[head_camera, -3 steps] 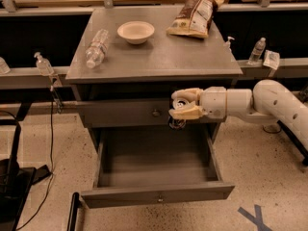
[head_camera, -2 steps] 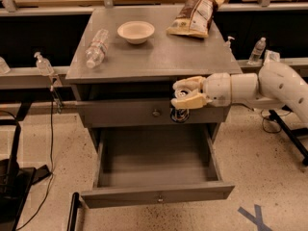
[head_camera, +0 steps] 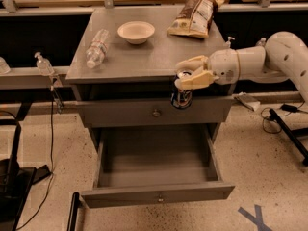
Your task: Pick pepsi can from middle drawer and place on counter
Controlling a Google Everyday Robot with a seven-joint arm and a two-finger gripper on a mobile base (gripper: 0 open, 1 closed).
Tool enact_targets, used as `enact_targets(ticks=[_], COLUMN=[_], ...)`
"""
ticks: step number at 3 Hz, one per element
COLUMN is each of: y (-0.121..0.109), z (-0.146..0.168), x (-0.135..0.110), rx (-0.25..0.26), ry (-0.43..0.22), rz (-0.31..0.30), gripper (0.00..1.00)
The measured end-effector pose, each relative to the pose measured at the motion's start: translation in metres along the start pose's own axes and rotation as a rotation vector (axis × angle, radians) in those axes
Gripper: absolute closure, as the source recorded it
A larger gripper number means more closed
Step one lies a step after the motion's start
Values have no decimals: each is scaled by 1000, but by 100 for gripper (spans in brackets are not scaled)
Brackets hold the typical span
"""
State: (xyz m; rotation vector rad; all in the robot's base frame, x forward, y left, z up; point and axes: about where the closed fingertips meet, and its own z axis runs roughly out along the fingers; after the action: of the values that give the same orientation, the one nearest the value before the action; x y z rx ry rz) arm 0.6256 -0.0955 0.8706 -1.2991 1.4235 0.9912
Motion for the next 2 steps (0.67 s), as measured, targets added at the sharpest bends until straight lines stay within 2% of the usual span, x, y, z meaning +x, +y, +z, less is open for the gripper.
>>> enact_targets(ticks=[1, 2], y=[-21, -53], z=[-8, -21], x=[-16, -31], rx=[16, 96], ry=[-50, -64], rz=[-20, -23], gripper=[100, 100])
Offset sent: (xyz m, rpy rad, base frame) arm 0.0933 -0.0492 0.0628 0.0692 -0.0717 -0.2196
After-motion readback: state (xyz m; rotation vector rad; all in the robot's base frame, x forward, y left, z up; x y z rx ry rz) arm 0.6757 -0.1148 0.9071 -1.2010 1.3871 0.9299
